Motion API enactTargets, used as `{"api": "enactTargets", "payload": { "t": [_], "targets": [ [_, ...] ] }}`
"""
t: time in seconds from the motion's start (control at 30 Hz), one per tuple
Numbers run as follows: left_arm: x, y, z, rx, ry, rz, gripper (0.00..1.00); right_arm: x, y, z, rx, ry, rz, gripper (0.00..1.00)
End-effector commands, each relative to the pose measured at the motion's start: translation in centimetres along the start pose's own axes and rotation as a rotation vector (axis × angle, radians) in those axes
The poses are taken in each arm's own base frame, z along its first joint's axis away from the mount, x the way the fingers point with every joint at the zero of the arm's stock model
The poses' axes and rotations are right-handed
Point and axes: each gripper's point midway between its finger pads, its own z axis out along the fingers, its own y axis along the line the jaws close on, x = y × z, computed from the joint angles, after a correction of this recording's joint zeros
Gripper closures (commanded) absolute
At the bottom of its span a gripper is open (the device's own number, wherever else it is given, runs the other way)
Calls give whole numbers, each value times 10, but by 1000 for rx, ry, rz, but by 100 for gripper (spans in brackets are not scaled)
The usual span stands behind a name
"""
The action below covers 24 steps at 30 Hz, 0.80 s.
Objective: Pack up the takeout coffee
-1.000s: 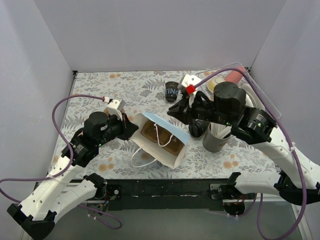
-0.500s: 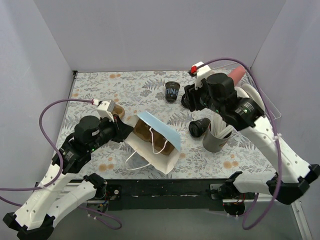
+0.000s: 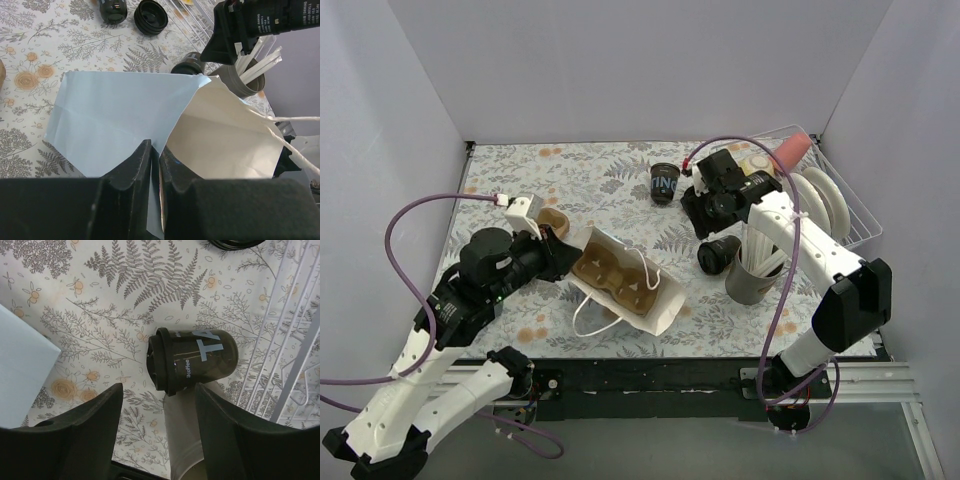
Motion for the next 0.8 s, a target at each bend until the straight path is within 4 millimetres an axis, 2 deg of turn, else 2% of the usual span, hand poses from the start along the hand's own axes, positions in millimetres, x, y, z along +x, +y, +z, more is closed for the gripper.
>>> {"api": "enactTargets", "payload": {
  "t": [0.0,0.07,0.17,0.3,0.43,0.77],
  "targets": [
    [-3,-5,-10,30,-21,18,88,8,9,1,-65,28,-30,32],
    [-3,-5,-13,36,-32,23,87,19,11,4,-74,65,-20,28],
    [1,-4,-12,36,-13,31,86,32,11,11,-71,110,-16,27],
    [-1,-6,-12,42,-18,29,87,36,5,19,-35,133,-24,27],
    [-5,-8,-14,45,-30,23,87,38,-11,25,59,159,-40,28],
    [-8,-9,-19,44,-38,16,87,48,-5,45,43,177,-57,30]
  ]
}}
